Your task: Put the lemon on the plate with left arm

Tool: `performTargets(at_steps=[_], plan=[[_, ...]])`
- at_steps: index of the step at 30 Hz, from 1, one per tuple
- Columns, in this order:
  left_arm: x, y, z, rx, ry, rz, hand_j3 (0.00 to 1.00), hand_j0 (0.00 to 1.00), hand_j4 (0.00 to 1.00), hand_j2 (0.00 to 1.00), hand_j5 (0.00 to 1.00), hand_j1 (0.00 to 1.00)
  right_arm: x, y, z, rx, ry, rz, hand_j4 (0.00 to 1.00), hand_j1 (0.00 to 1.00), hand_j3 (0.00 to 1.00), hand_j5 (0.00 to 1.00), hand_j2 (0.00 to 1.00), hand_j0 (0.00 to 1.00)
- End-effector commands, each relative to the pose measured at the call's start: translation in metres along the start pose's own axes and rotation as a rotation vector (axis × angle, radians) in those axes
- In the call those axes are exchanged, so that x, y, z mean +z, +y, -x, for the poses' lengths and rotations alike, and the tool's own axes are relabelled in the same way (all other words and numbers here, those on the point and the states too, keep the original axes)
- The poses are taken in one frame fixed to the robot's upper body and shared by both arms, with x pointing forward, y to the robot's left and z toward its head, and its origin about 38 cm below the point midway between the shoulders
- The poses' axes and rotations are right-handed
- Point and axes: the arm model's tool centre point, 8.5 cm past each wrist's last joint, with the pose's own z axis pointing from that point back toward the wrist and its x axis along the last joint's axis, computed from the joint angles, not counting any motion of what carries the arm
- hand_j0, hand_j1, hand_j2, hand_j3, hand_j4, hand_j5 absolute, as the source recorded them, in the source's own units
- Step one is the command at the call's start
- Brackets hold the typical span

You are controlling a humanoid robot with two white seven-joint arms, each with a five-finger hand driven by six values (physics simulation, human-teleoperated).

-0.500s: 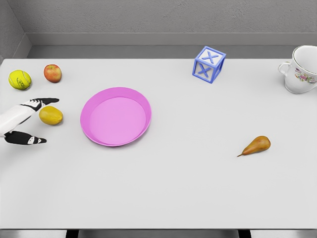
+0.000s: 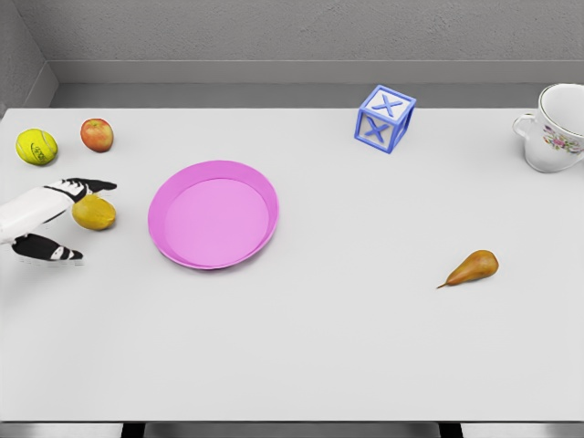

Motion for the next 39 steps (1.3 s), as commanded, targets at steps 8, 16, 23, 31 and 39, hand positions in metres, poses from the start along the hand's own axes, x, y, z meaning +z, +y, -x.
performTargets(at_steps=[8,16,23,31,39], plan=[[-0.023,0.022,0.028,-0.143,0.094,0.159,1.0,1.0,1.0,1.0,1.0,1.0,0.0,0.0,0.0,0.0,0.0,0.0,1.0,1.0,1.0,1.0,1.0,1.0],[-0.031,0.025,0.026,-0.208,0.109,0.205,1.0,1.0,1.0,1.0,1.0,1.0,0.0,0.0,0.0,0.0,0.0,0.0,1.0,1.0,1.0,1.0,1.0,1.0],[-0.045,0.026,0.018,-0.226,0.077,0.22,1.0,1.0,1.0,1.0,1.0,1.0,0.0,0.0,0.0,0.0,0.0,0.0,1.0,1.0,1.0,1.0,1.0,1.0],[-0.059,0.02,0.008,-0.246,0.037,0.258,1.0,1.0,1.0,1.0,1.0,1.0,0.0,0.0,0.0,0.0,0.0,0.0,1.0,1.0,1.0,1.0,1.0,1.0],[-0.061,0.018,0.008,-0.25,0.038,0.268,0.94,0.94,0.94,0.94,0.94,0.94,0.0,0.0,0.0,0.0,0.0,0.0,1.0,1.0,1.0,1.0,1.0,1.0]])
